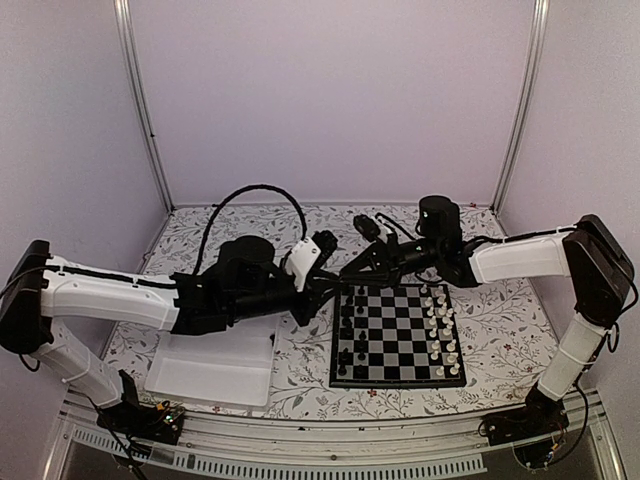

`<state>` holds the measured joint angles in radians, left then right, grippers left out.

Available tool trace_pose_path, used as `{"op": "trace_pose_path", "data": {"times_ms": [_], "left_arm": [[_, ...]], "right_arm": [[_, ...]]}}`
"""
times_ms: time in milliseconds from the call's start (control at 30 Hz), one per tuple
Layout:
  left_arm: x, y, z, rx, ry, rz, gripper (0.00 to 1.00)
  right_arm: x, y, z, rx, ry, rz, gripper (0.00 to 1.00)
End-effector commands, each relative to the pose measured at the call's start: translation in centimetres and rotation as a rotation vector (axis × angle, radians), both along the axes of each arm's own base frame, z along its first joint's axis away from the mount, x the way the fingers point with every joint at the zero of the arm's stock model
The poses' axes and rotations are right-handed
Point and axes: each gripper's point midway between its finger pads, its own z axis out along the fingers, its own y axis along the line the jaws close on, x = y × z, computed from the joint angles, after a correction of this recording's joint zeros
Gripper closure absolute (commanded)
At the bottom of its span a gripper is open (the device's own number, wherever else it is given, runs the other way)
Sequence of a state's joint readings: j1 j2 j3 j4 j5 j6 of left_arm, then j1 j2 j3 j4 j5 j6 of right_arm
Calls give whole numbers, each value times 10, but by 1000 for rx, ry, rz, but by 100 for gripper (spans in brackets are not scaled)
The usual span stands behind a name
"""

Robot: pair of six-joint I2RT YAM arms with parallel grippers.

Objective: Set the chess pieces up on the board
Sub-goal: Place the chess piece on the chessboard.

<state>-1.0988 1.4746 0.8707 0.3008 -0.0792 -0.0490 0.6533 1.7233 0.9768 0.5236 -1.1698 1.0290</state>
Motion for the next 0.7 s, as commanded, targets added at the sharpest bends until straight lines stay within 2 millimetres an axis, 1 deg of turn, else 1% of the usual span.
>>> {"op": "trace_pose_path", "data": {"times_ms": [0, 100, 133, 200, 233, 267, 300, 367, 400, 467, 500, 600, 633, 667], "left_arm": [[3, -9, 14, -25, -2, 5, 85], [6, -8, 11, -4, 11, 20, 90], [6, -8, 9, 5, 15, 22, 91], [6, -10, 7, 23, 32, 13, 93], [6, -13, 9, 31, 42, 3, 94], [6, -16, 8, 49, 60, -8, 94], [6, -19, 9, 66, 80, -14, 94], [4, -23, 2, 121, 142, -25, 96], [4, -24, -2, 154, 186, -17, 97], [4, -26, -9, 212, 261, 4, 99], [3, -26, -13, 241, 298, 10, 99], [-4, -29, -27, 329, 393, -1, 100], [-7, -32, -32, 359, 423, -14, 100], [-11, -34, -39, 393, 458, -28, 100]], "right_arm": [[-3, -4, 7, 21, -25, 10, 88], [-3, -4, 10, 24, -35, 3, 87], [-3, -5, 10, 25, -38, -1, 84], [2, -9, 10, 11, -30, -30, 71], [7, -14, 10, -2, -34, -57, 64], [11, -21, 15, -13, -41, -85, 59], [18, -28, 15, -31, -49, -117, 58], [33, -46, 16, -84, -89, -195, 55], [40, -58, 21, -117, -108, -242, 54], [51, -80, 26, -158, -203, -304, 53], [56, -94, 31, -171, -226, -344, 53], [76, -141, 33, -231, -271, -497, 51], [79, -156, 37, -261, -294, -560, 50], [82, -169, 36, -305, -309, -613, 48]]}}
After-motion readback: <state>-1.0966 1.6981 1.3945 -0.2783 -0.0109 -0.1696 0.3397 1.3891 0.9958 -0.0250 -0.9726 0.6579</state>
